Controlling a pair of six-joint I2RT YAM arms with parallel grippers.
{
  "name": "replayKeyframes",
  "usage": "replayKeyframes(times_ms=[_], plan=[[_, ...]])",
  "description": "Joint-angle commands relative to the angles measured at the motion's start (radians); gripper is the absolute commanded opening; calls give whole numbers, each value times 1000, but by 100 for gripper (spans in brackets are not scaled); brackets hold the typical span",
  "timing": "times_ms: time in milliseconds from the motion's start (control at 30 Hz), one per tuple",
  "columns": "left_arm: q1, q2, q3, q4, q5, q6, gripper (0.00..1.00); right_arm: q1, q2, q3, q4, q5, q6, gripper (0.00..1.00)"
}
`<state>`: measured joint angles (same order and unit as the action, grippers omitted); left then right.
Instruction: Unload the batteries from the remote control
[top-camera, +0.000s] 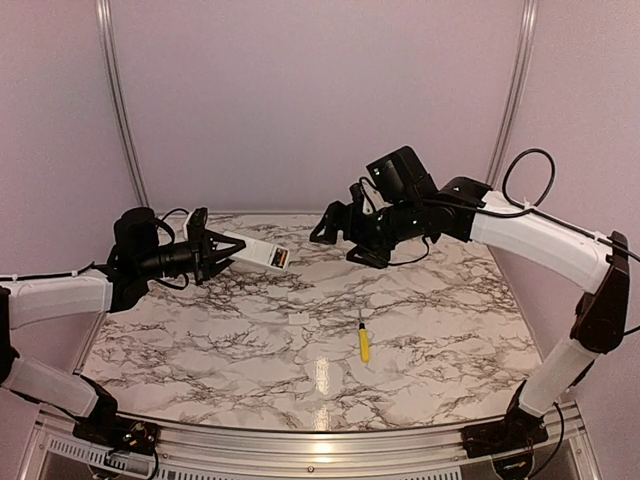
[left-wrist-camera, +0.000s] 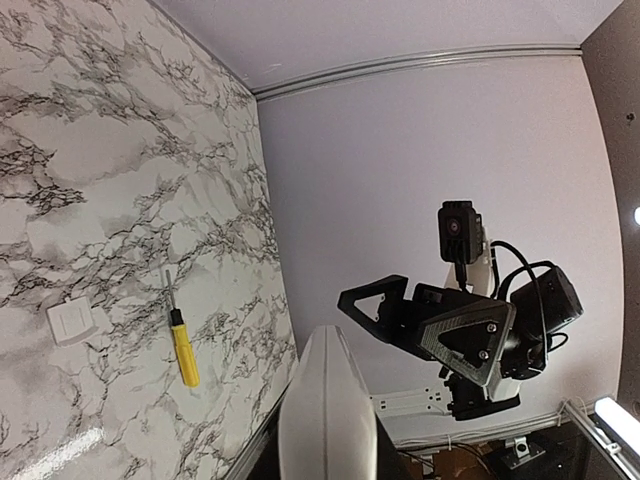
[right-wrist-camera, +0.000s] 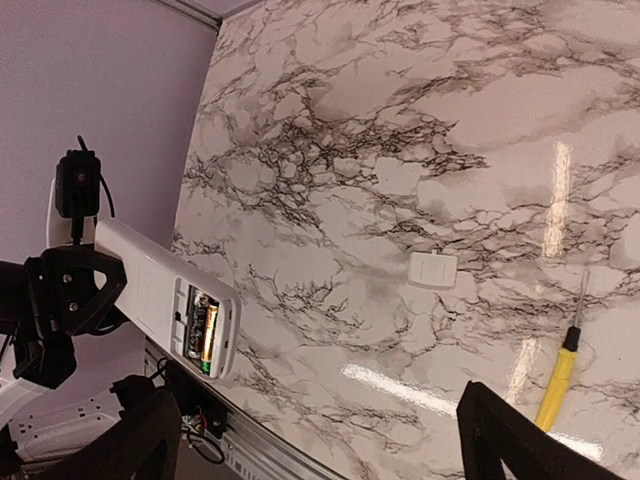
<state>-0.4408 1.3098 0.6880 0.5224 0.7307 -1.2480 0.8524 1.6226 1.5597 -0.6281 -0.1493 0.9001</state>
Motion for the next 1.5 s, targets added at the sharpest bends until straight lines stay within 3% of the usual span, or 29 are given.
replayKeyframes(times_ms=[0, 333, 767, 1000, 1233, 1467], plan=[[-22, -77, -64, -50, -65, 40, 0, -9, -40, -4, -120, 94, -78, 98], [-167, -170, -120, -126, -330, -15, 0, -16, -41, 7, -238, 91, -226, 99], [-372, -227, -136, -226, -641, -141, 0, -17, -228, -189, -212, 39, -289, 99], [-459, -95, -131, -141, -707, -163, 0, -16, -253, -202, -217, 36, -314, 98], [-527, 153, -137, 187, -825, -260, 0, -16, -278, -248, -211, 34, -339, 98], [-534, 342, -24, 256, -803, -238, 0, -16, -319, -276, -209, 40, -335, 98]])
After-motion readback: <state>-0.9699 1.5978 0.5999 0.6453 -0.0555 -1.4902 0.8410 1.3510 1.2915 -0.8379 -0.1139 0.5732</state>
